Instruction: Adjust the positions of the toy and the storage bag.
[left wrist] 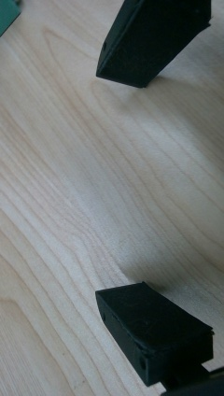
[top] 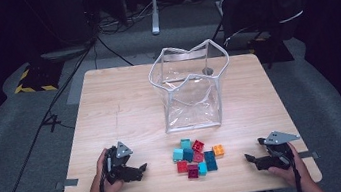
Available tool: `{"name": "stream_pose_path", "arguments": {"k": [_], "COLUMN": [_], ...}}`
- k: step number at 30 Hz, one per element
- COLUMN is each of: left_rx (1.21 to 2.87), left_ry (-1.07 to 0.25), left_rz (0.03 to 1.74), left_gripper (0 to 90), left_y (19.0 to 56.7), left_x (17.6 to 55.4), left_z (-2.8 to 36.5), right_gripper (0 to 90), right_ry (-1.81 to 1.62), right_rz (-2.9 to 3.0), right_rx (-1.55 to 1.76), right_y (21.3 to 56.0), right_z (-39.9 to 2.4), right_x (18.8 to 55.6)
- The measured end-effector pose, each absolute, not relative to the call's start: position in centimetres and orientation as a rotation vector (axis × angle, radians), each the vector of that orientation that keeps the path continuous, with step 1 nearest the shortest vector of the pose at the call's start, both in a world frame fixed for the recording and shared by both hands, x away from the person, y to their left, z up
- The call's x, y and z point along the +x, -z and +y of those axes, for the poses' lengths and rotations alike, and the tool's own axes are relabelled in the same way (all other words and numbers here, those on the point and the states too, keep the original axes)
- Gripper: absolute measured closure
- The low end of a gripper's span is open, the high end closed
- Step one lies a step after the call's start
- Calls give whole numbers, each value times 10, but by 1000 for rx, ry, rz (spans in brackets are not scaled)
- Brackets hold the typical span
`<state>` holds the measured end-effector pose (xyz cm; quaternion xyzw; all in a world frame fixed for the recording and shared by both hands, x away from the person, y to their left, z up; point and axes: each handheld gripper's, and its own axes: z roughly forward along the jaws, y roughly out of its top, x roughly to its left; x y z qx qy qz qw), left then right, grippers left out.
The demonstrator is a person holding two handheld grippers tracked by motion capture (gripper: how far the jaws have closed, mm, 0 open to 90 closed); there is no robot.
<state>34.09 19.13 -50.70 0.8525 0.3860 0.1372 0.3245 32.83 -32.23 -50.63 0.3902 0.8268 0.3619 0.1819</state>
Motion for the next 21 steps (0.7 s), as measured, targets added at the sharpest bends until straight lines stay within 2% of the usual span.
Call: {"name": "stream_pose_path", "arguments": {"k": [10, 11, 12, 13, 14, 16, 21], "left_rx": [2238, 2237, 2231, 2232, 2228, 2229, 2234], "left_ry": [-351, -356, -354, -360, -360, -358, -359], "left_rz": [1007, 1013, 1021, 1028, 1027, 1028, 1023], "left_gripper": [2, 2, 2, 2, 2, 2, 2], "left_y": [507, 507, 507, 507, 507, 507, 507], "left_x": [334, 333, 331, 330, 329, 327, 326], "left_z": [199, 200, 200, 201, 202, 204, 205], "right_gripper": [161, 176, 216, 295, 312, 284, 309], "right_ry": [-1034, -1033, -1035, -1055, -1086, -1112, -1146], "right_rz": [2365, 2360, 2356, 2345, 2317, 2278, 2220], "right_rx": [1063, 1076, 1079, 1078, 1079, 1072, 1081], "right_y": [506, 506, 505, 505, 503, 499, 486], "right_z": [-322, -322, -322, -323, -324, -324, -320], "right_x": [329, 330, 331, 332, 331, 333, 345]}}
